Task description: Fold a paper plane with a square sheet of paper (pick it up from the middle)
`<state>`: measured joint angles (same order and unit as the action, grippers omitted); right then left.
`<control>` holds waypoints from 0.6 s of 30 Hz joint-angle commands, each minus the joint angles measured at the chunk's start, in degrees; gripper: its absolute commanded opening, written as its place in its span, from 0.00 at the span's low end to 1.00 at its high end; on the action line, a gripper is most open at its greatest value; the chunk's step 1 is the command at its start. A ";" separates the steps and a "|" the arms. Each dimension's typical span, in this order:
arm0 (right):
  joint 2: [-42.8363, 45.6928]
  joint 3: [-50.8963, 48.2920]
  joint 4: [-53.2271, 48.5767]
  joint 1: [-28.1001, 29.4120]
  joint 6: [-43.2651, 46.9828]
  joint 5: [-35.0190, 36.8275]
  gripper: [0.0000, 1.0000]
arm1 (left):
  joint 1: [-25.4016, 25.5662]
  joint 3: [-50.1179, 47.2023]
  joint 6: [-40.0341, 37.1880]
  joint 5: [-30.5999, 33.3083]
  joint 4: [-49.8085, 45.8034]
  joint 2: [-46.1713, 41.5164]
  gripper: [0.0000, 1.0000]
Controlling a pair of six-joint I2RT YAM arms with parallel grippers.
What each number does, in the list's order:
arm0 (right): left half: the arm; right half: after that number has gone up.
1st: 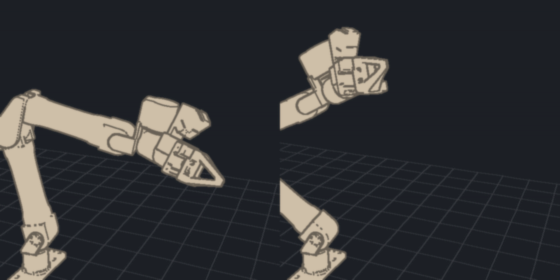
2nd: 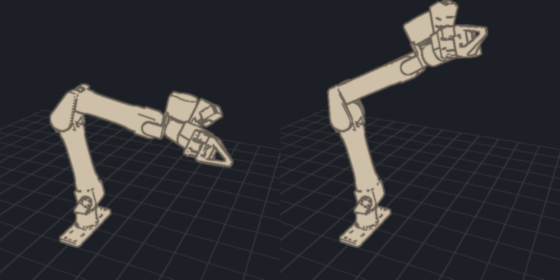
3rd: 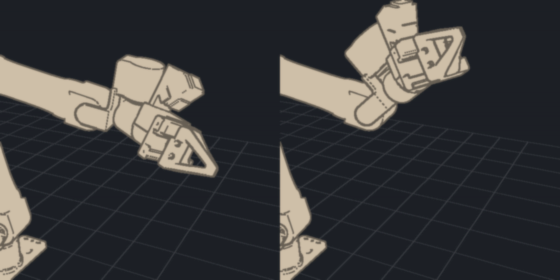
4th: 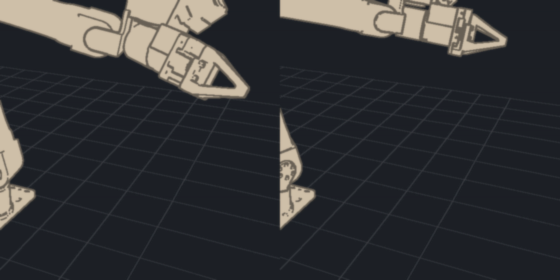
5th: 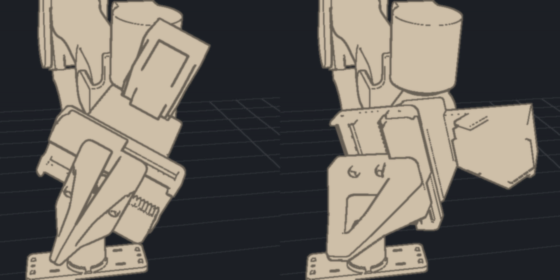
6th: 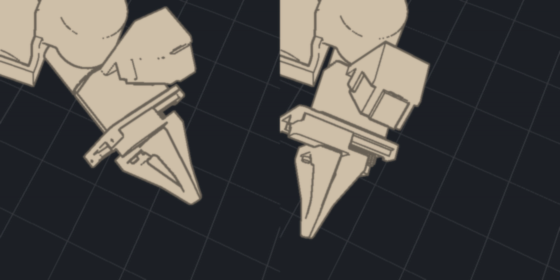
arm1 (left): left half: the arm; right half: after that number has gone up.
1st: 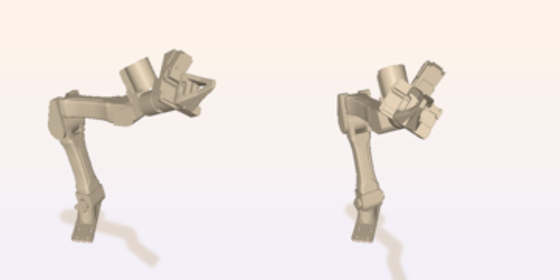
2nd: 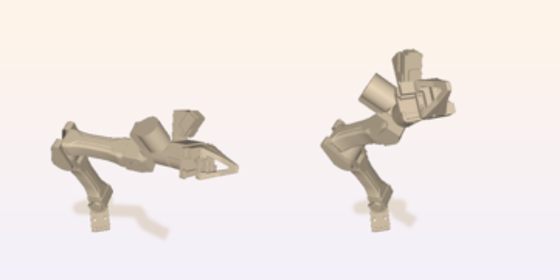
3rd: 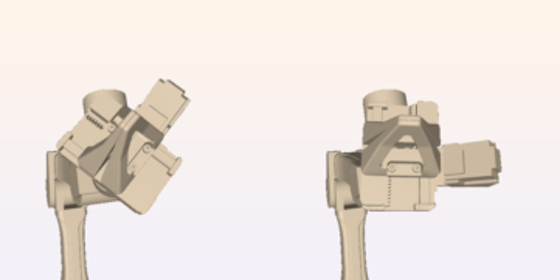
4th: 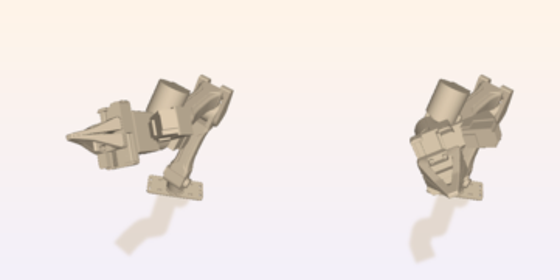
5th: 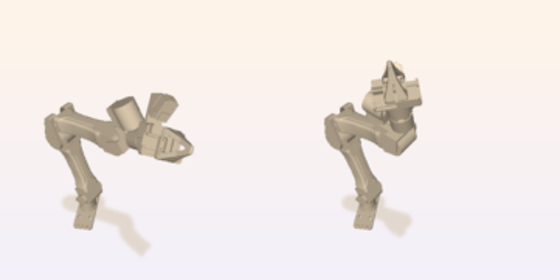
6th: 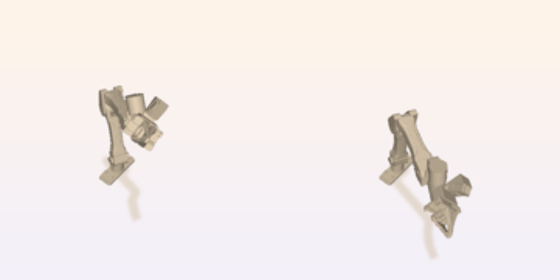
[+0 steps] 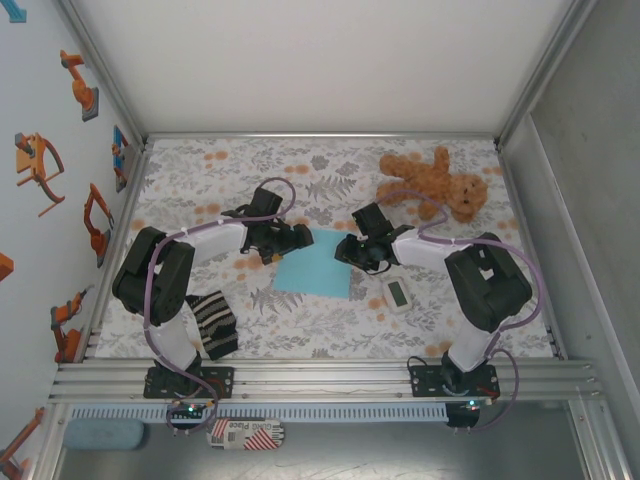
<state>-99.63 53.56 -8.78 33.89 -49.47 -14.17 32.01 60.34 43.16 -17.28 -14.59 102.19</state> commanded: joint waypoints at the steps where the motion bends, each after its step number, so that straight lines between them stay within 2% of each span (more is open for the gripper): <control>1: -1.19 -0.88 -1.14 -0.23 0.11 0.38 0.37 | 0.23 0.02 -1.22 -1.07 0.46 -0.35 0.90; 6: -3.59 -1.04 -0.03 -0.23 0.02 -1.35 0.37 | 0.18 0.02 -1.16 -0.12 -0.96 1.49 0.90; 18: -6.77 0.23 3.77 -0.27 0.64 -4.00 0.42 | -0.32 -3.80 0.50 -0.94 2.68 1.21 0.93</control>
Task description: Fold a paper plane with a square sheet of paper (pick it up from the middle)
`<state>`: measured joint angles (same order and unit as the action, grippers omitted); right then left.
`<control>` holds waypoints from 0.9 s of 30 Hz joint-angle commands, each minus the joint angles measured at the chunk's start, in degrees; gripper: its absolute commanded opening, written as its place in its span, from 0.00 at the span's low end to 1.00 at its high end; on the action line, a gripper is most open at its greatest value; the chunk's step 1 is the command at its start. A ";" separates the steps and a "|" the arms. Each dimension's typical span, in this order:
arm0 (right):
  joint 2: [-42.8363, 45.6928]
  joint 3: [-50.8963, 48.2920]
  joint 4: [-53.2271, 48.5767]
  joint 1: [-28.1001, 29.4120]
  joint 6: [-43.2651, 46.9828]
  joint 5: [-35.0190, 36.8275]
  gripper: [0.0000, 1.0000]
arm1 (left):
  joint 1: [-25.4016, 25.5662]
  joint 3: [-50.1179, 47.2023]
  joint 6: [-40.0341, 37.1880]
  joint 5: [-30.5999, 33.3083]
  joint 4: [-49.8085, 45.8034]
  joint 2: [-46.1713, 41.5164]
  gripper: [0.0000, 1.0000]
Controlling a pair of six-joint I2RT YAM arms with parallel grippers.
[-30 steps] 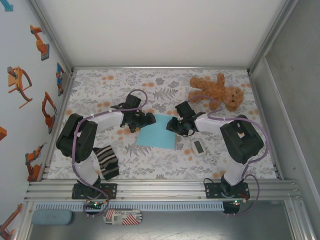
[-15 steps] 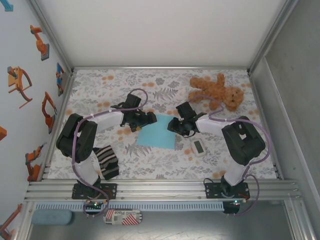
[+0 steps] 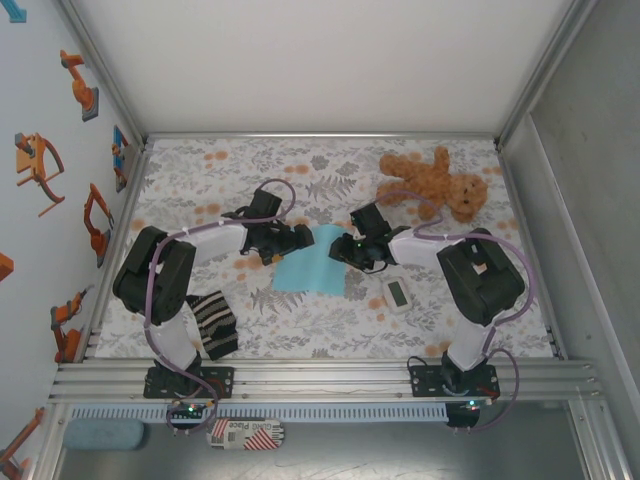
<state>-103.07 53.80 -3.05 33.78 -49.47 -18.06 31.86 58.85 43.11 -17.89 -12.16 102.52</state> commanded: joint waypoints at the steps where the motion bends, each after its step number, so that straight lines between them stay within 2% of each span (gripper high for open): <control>1: -3.79 0.31 -1.94 -0.14 0.76 -0.24 0.42 | -0.27 -2.57 0.72 -0.41 0.49 0.78 0.94; 6: -5.62 2.15 -1.54 -0.16 1.97 -1.95 0.42 | -1.18 -4.28 1.71 -2.05 2.91 -0.33 0.95; 14: -9.84 5.93 1.34 0.23 1.02 -7.01 0.40 | -1.59 -4.31 0.42 0.24 0.46 -0.57 0.97; 27: -11.65 2.59 11.27 1.75 -8.04 -12.08 0.36 | -1.05 -2.04 -2.15 2.68 -2.38 0.40 0.87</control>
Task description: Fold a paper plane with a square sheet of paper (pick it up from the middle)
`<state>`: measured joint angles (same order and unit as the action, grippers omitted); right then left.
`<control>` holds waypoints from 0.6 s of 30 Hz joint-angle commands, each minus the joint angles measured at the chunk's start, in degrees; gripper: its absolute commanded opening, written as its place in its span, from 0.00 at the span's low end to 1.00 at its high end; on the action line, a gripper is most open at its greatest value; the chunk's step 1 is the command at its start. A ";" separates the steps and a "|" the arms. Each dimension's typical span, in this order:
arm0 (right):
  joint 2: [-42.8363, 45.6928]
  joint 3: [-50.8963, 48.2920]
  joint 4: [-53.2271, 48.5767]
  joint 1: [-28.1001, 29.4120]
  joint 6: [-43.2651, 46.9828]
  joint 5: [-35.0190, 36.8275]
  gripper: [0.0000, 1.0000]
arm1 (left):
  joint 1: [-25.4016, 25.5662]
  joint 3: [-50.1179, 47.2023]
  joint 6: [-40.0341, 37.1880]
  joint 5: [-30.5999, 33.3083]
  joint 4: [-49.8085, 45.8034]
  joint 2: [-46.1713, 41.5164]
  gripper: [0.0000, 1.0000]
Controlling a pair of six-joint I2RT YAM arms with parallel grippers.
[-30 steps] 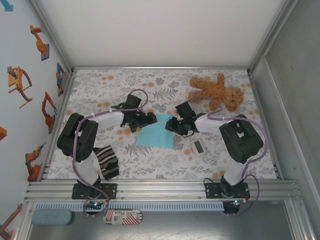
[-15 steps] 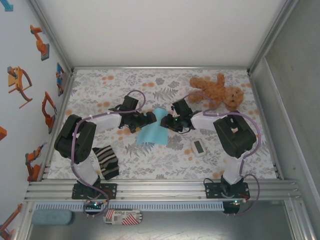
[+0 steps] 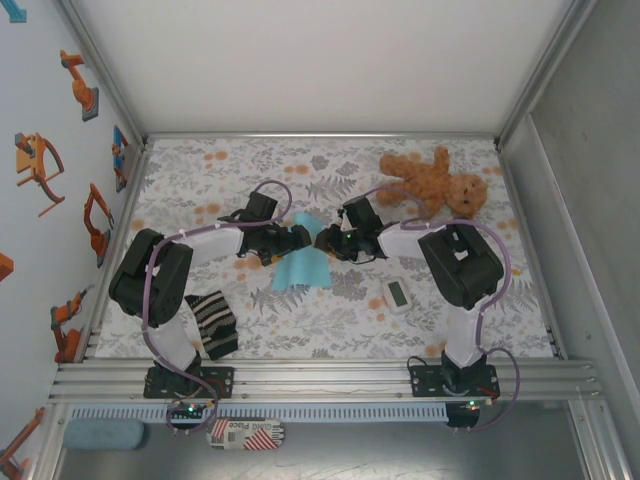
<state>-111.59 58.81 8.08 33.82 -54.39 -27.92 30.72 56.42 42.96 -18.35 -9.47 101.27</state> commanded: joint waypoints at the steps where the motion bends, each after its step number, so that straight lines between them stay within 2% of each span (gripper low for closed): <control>1: -2.93 -2.53 0.26 1.77 -3.33 -2.11 0.36 | 0.12 0.65 -1.96 3.09 -5.13 1.56 0.85; 12: -0.83 -3.41 2.13 1.74 -4.85 -2.49 0.36 | 0.39 1.15 -2.60 3.94 -5.80 -2.17 0.56; 18: 6.01 -4.69 0.08 1.47 -2.32 2.30 0.36 | 0.31 1.08 -3.21 4.11 -6.29 -6.46 0.36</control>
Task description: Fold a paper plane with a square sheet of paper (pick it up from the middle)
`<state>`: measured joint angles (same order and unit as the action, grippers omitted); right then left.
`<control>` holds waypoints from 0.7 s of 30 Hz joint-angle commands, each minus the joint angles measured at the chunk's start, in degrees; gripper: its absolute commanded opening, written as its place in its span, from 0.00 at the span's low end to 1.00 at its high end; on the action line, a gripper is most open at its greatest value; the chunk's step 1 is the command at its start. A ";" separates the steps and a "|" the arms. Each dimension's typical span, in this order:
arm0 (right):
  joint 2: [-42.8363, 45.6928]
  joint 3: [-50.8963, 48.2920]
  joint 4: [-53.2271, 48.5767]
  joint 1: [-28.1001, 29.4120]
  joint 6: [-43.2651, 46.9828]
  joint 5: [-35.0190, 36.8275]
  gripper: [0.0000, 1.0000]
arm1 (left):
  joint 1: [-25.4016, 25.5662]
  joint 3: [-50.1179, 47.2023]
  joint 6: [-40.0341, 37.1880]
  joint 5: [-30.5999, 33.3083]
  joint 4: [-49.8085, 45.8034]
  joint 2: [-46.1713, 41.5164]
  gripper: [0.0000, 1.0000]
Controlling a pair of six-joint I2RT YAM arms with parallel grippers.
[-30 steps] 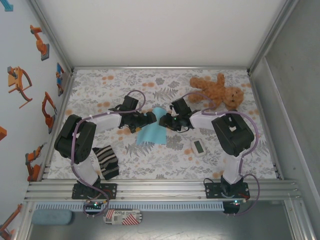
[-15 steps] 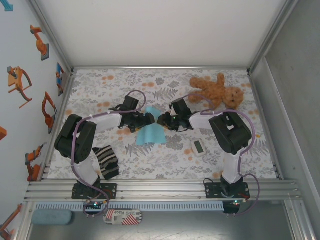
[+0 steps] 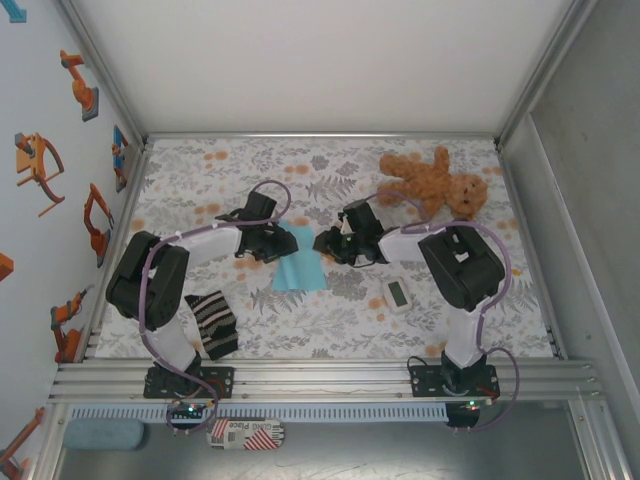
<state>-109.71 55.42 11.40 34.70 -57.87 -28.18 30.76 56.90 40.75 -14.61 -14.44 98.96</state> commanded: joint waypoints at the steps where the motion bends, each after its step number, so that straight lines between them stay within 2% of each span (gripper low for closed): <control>1: 5.56 -1.80 -3.55 0.38 1.73 3.75 0.36 | 0.30 0.37 -1.30 0.24 -1.23 -4.96 0.34; 5: 10.88 -4.34 -2.14 -1.13 3.40 5.55 0.36 | 0.05 -0.69 -2.45 -2.02 0.71 -9.53 0.26; 9: 15.87 -7.52 4.00 -4.66 3.21 1.61 0.42 | -1.06 -1.48 -2.61 -7.83 3.77 -14.26 0.25; 12: 17.73 -7.42 7.11 -7.32 3.43 -4.80 0.50 | -2.52 -1.49 -1.20 -13.73 6.96 -17.27 0.25; 16: 17.80 -5.13 8.88 -8.73 2.85 -12.58 0.68 | -4.96 -0.26 2.36 -20.82 9.65 -19.34 0.25; 19: 16.64 -4.09 12.94 -8.86 0.01 -15.69 0.78 | -6.60 0.35 5.94 -25.85 12.91 -19.69 0.25; 21: 15.55 -3.51 16.90 -8.75 -2.59 -17.34 0.81 | -7.13 1.06 7.89 -27.95 14.41 -19.70 0.25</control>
<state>-92.90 49.63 21.12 25.80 -57.21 -39.68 24.36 56.18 44.36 -35.16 -4.27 80.20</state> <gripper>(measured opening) 0.798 0.251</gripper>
